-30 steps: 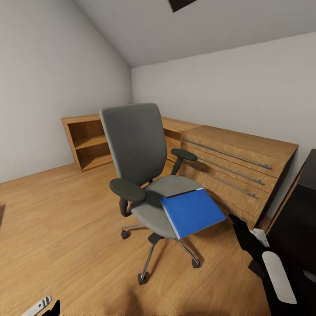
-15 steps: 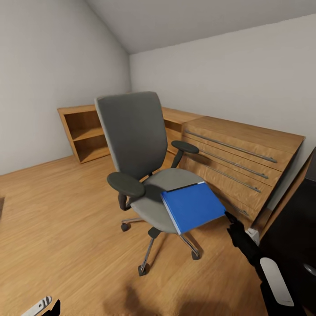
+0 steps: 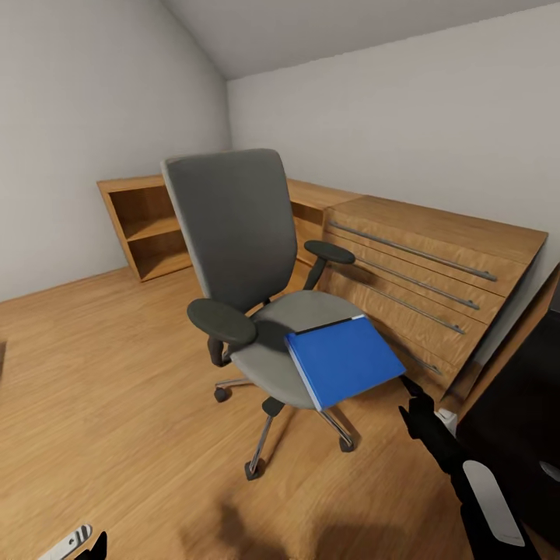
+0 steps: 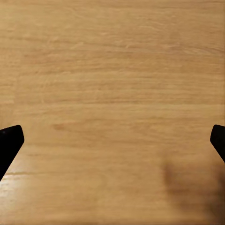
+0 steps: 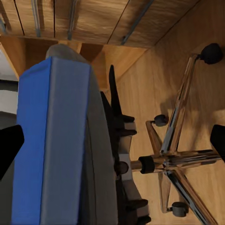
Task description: In the bedroom, organize the workspace by keeping the computer under the desk, ensuring the monitor is on the desk, placing the keyboard on the desk next to the monitor, placing the mouse on the desk next to the keyboard, moving the folder from the swivel chair onto the desk next to the mouse, stacking the notebook on top of the folder with the pen on top of the notebook, and positioning the swivel chair next to the desk.
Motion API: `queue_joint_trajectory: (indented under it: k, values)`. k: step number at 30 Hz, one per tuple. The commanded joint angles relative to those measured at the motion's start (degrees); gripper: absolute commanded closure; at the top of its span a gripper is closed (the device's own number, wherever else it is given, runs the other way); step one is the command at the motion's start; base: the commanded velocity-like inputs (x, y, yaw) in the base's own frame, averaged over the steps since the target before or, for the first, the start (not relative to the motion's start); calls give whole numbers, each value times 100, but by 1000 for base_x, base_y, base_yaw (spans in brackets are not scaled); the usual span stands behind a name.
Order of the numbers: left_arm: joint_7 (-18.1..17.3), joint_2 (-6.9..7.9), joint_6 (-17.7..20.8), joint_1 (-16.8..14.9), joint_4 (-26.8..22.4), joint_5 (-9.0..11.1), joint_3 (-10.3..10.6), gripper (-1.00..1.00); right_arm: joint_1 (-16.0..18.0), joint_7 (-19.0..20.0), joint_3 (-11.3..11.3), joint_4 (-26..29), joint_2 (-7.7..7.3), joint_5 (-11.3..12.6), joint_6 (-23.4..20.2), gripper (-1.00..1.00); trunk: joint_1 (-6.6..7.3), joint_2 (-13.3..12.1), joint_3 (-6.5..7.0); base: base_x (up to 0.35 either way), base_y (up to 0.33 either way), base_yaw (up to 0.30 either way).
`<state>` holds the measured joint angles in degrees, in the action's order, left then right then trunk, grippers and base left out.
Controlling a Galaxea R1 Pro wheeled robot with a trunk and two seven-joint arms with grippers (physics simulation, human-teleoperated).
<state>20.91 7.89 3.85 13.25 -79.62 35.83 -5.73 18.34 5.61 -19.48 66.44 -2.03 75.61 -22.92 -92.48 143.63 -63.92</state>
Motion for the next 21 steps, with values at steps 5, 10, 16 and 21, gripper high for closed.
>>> queue_joint_trajectory:
  k: [5,10,16,21]
  values:
    - [12,2,28,2,3,42,0,-100,2,22,13,1,33,62,-356,-100,1,2,-4,0,0,0]
    - [10,2,28,2,7,46,1,-100,3,27,22,16,43,67,-564,-100,1,2,-4,0,0,0]
    - [10,2,27,2,13,47,2,-100,3,117,23,15,44,74,-633,-100,1,2,-4,0,0,0]
    - [10,2,22,2,32,28,9,-100,3,322,23,10,44,71,-834,-100,1,2,-4,0,0,0]
